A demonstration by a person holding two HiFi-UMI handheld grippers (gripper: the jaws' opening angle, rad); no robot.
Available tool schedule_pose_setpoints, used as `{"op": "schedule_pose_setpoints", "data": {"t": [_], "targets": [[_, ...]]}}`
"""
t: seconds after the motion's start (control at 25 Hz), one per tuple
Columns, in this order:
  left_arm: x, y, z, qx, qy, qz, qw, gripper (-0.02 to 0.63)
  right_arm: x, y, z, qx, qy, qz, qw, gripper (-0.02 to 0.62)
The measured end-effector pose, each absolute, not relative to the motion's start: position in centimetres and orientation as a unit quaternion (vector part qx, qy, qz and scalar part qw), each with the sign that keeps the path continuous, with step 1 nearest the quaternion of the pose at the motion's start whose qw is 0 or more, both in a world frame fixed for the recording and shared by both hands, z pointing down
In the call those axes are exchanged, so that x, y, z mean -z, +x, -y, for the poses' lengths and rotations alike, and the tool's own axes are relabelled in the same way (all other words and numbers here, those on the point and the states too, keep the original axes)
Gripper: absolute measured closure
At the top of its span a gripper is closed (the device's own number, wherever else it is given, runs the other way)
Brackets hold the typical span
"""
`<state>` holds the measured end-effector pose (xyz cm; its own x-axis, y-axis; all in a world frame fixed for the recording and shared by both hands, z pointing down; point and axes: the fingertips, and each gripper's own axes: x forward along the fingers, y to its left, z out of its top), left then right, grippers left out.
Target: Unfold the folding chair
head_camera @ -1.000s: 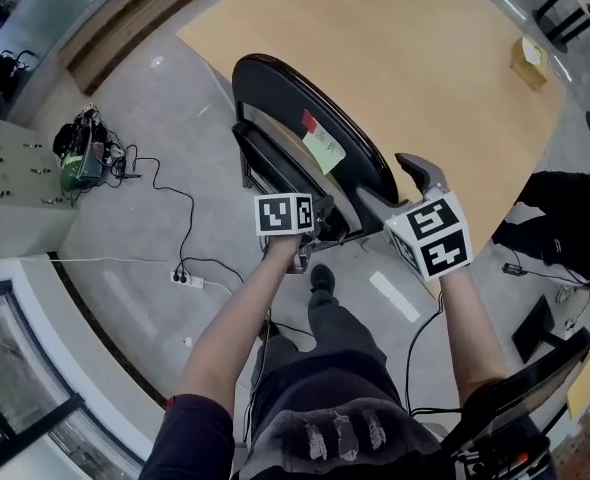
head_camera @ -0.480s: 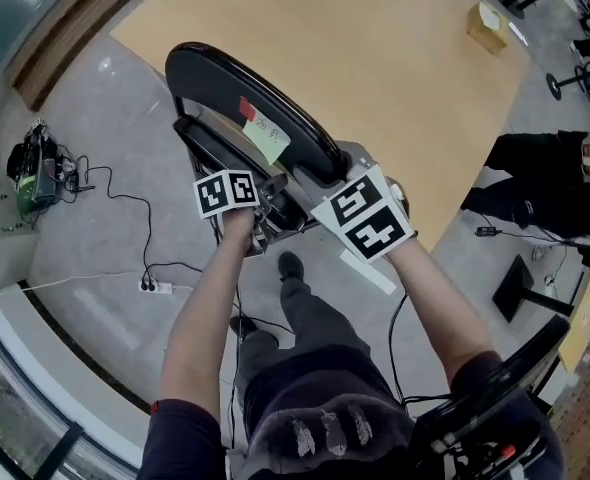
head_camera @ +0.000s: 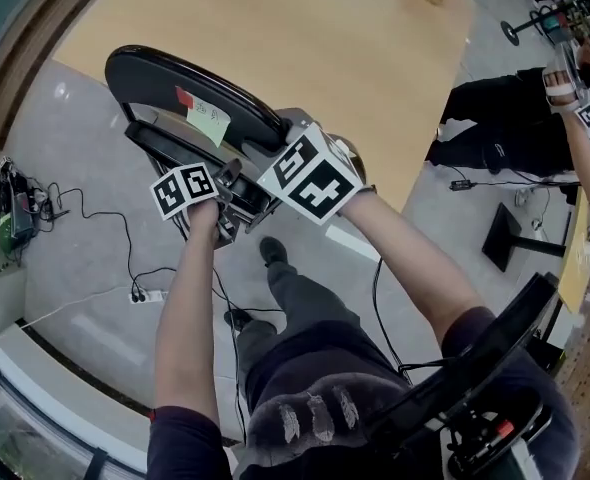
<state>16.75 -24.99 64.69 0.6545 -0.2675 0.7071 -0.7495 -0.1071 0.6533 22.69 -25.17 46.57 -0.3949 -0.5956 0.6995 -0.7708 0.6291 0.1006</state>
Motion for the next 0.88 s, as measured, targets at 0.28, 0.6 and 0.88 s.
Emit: {"op": "schedule_pose_setpoints", "data": {"t": [0.28,0.6,0.88], "targets": [[-64.3,15.7,24.1,-0.221,0.720,0.357,0.552,0.348,-46.7,23.0,25.2,-0.123,0.420,0.823,0.364,0.453],[-64.2,14.2,22.7,-0.209,0.718,0.354,0.561,0.344,-47.1,23.7,25.3,-0.137,0.434,0.814,0.361,0.445],[-64.0,12.0,21.1,-0.203,0.716,0.353,0.567,0.334,-47.2,23.8,25.2,-0.148,0.440,0.809,0.361,0.437]]}}
